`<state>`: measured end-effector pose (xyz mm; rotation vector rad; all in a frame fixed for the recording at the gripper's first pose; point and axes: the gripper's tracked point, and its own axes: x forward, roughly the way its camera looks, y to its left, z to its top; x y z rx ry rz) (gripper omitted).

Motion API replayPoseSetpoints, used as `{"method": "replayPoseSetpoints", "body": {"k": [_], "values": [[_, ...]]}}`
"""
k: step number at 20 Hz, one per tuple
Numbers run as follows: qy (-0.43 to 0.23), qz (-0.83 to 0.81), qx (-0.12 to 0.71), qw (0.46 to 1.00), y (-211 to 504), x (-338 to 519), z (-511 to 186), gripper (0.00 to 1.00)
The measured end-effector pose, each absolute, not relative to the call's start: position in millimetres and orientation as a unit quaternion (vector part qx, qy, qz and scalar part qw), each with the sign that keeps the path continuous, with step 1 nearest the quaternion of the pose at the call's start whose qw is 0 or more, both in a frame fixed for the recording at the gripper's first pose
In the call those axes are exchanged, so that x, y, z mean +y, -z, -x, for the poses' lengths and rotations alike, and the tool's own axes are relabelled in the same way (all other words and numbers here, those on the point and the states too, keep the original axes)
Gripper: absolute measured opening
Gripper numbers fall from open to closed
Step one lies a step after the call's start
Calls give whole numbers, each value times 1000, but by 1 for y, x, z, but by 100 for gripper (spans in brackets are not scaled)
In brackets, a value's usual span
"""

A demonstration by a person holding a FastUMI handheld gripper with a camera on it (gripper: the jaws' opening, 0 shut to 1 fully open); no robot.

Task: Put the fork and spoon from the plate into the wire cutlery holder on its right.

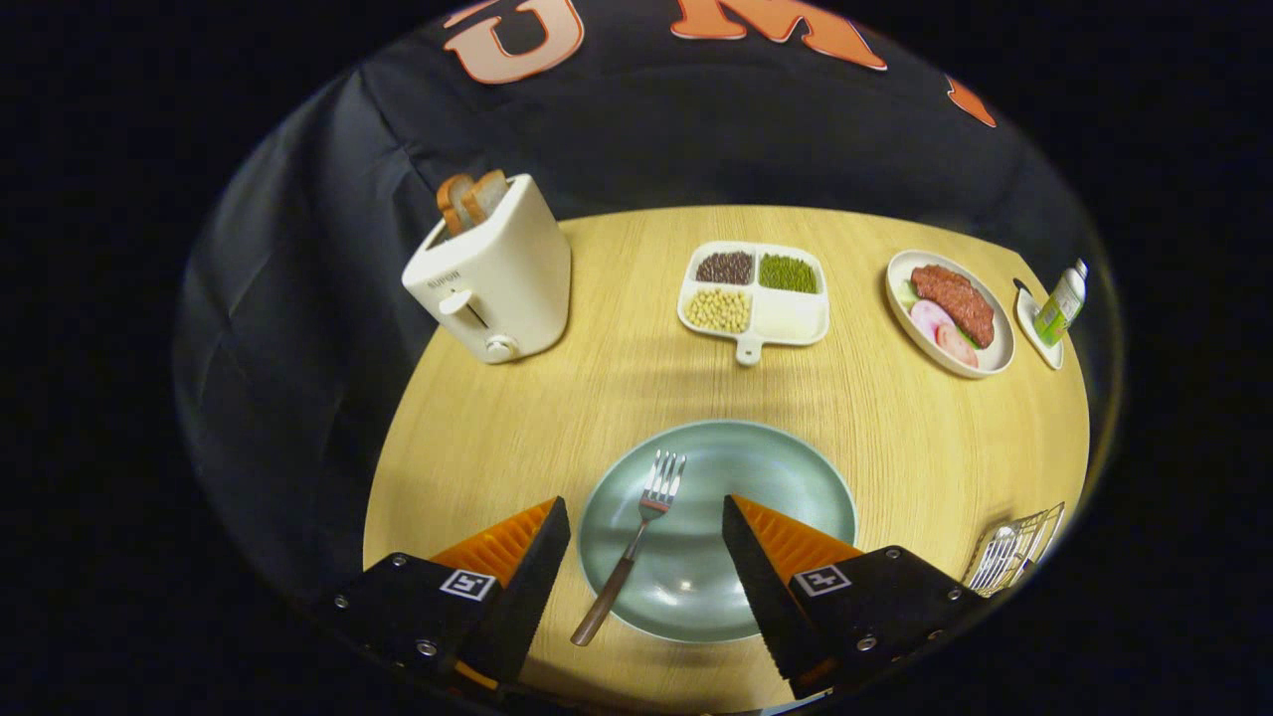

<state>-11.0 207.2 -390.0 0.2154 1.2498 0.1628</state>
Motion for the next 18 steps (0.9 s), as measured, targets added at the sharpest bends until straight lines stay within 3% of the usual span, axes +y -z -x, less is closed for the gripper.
{"method": "replayPoseSetpoints", "body": {"k": [4, 12, 18], "values": [[-76, -77, 641, 760, 420, 213, 30, 89], [-58, -27, 702, 709, 454, 220, 51, 68], [-54, 8, 717, 695, 462, 205, 50, 28]]}}
